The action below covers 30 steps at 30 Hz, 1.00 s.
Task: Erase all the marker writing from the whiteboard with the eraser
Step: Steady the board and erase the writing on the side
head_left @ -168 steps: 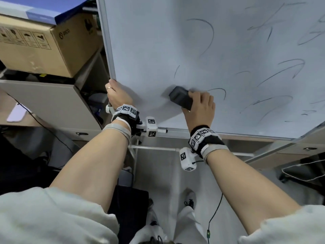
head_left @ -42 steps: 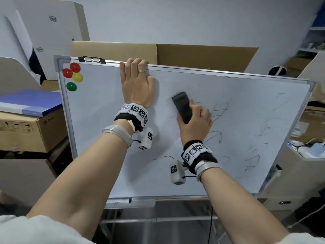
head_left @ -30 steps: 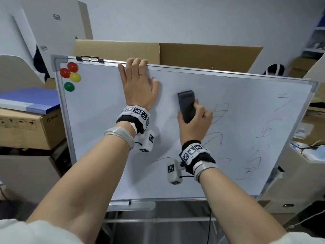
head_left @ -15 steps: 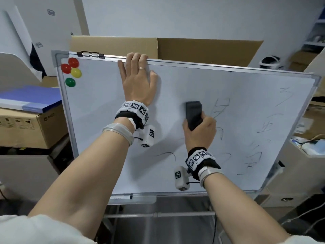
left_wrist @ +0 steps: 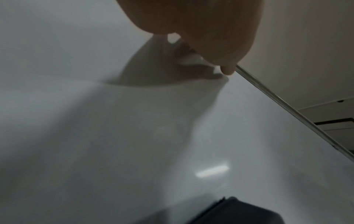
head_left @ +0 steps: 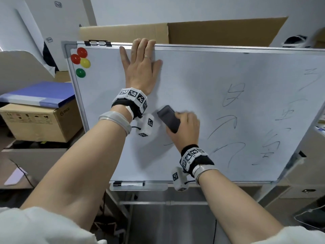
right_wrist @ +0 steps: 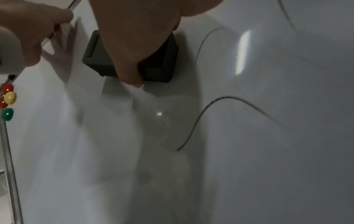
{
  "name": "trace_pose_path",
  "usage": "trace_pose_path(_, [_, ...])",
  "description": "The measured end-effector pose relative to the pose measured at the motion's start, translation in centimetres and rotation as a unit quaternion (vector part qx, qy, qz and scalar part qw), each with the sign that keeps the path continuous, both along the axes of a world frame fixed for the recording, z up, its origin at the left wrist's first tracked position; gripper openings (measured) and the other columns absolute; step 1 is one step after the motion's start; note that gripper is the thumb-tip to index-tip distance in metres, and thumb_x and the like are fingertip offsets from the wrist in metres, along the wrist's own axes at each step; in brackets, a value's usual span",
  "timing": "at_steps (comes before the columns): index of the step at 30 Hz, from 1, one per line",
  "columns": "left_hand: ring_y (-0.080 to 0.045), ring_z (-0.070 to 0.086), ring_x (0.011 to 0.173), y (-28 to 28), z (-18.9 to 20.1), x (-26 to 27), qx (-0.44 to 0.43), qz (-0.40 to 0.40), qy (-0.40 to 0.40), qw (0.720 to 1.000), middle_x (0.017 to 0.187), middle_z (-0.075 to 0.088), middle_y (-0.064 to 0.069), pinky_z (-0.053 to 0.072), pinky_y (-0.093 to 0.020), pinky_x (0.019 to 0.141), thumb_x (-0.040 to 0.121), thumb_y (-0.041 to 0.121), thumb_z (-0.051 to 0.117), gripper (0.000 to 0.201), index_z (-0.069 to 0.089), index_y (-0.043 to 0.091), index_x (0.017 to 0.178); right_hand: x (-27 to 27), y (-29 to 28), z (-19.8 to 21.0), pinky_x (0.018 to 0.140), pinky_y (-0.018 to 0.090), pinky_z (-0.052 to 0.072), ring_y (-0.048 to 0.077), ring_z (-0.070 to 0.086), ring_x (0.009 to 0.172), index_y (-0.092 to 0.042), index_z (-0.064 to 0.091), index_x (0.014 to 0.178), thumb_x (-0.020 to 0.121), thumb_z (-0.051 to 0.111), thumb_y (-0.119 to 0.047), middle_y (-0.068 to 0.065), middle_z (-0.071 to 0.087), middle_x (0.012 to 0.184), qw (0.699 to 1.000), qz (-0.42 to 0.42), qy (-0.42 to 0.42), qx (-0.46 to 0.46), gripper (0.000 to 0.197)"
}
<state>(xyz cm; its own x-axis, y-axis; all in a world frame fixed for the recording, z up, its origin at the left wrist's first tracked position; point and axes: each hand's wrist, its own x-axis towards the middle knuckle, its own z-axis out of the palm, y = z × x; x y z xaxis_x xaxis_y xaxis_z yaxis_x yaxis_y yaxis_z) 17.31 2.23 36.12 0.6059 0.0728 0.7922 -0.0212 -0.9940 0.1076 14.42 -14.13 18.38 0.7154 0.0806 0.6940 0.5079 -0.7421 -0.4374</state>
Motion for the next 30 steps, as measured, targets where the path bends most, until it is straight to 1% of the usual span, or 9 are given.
trace_pose_path(2, [-0.023,0.014,0.152,0.3,-0.2,0.2,0.021,-0.007,0.017,1.0,0.159,0.026,0.003,-0.001,-0.059,0.121,0.097,0.053,0.04,0.066,0.027,0.021,0.154,0.1,-0.7,0.0,0.085,0.041,0.041,0.03,0.054,0.1,-0.015,0.062,0.111,0.066,0.085,-0.032,0.006,0.06,0.105,1.0,-0.02,-0.01,-0.005,0.053])
trace_pose_path(5, [-0.024,0.013,0.153,-0.1,-0.5,0.5,0.03,-0.005,0.017,0.999,0.16,0.025,0.002,-0.002,-0.06,0.12,0.091,0.062,0.047,0.079,0.025,0.021,0.155,0.3,-1.6,0.1,0.082,0.04,0.039,0.032,0.052,0.099,-0.014,0.06,0.115,0.069,0.084,-0.031,0.009,0.059,0.105,0.996,-0.068,-0.01,0.051,0.055])
trace_pose_path(8, [-0.024,0.012,0.153,-0.1,-0.5,0.5,0.028,-0.001,0.021,0.999,0.161,0.023,0.001,-0.002,-0.06,0.12,0.089,0.064,0.05,0.084,0.024,0.02,0.156,0.2,-1.9,-0.1,0.08,0.041,0.045,0.034,0.052,0.095,-0.013,0.06,0.114,0.065,0.086,-0.025,0.012,0.056,0.104,0.999,-0.042,-0.014,0.014,0.057])
trace_pose_path(11, [-0.024,0.012,0.153,0.4,-0.4,0.5,0.025,0.0,0.022,0.999,0.161,0.023,0.001,0.0,-0.06,0.121,0.088,0.064,0.053,0.086,0.024,0.02,0.155,-0.3,-1.7,-0.7,0.079,0.043,0.049,0.034,0.052,0.093,-0.015,0.063,0.107,0.057,0.088,-0.017,0.01,0.056,0.104,0.998,0.01,-0.002,-0.057,0.056])
trace_pose_path(16, [-0.023,0.015,0.152,0.0,-0.5,0.5,0.021,0.002,0.008,1.0,0.159,0.027,0.001,0.002,-0.059,0.121,0.086,0.065,0.057,0.087,0.027,0.02,0.154,-0.5,-2.1,-0.3,0.083,0.039,0.04,0.03,0.049,0.097,-0.022,0.065,0.11,0.057,0.085,-0.013,0.005,0.056,0.106,0.994,0.012,-0.015,-0.11,0.058])
trace_pose_path(18, [-0.023,0.016,0.152,-0.3,-0.5,0.5,0.017,0.0,0.006,1.0,0.158,0.027,0.001,0.003,-0.059,0.122,0.085,0.065,0.057,0.086,0.028,0.021,0.154,-0.3,-2.7,0.3,0.083,0.038,0.038,0.029,0.048,0.097,-0.023,0.066,0.112,0.059,0.084,-0.015,0.003,0.057,0.107,0.996,-0.006,-0.024,-0.09,0.057])
trace_pose_path(22, [-0.023,0.017,0.152,-0.7,-0.6,0.3,0.017,0.004,-0.002,1.0,0.158,0.028,0.001,0.005,-0.059,0.122,0.085,0.066,0.055,0.086,0.029,0.02,0.153,0.2,-3.2,1.4,0.079,0.037,0.041,0.028,0.05,0.092,-0.023,0.065,0.114,0.064,0.084,-0.026,0.004,0.057,0.101,0.998,-0.044,-0.046,-0.001,0.053])
trace_pose_path(26, [-0.024,0.016,0.152,-0.9,-0.6,0.0,0.011,0.012,-0.005,1.0,0.158,0.027,0.0,0.004,-0.057,0.122,0.087,0.068,0.052,0.083,0.03,0.021,0.151,-0.3,-3.0,0.3,0.079,0.038,0.045,0.028,0.049,0.09,-0.02,0.063,0.114,0.064,0.086,-0.024,0.008,0.055,0.1,0.999,-0.032,-0.039,0.013,0.055])
trace_pose_path(30, [-0.023,0.017,0.152,-0.9,-0.5,0.0,0.001,0.015,-0.01,1.0,0.157,0.029,0.001,0.006,-0.057,0.122,0.09,0.068,0.046,0.078,0.033,0.021,0.15,-0.5,-3.3,0.2,0.078,0.04,0.045,0.029,0.051,0.091,-0.021,0.063,0.112,0.062,0.087,-0.025,0.005,0.057,0.102,0.999,-0.014,-0.026,-0.028,0.055])
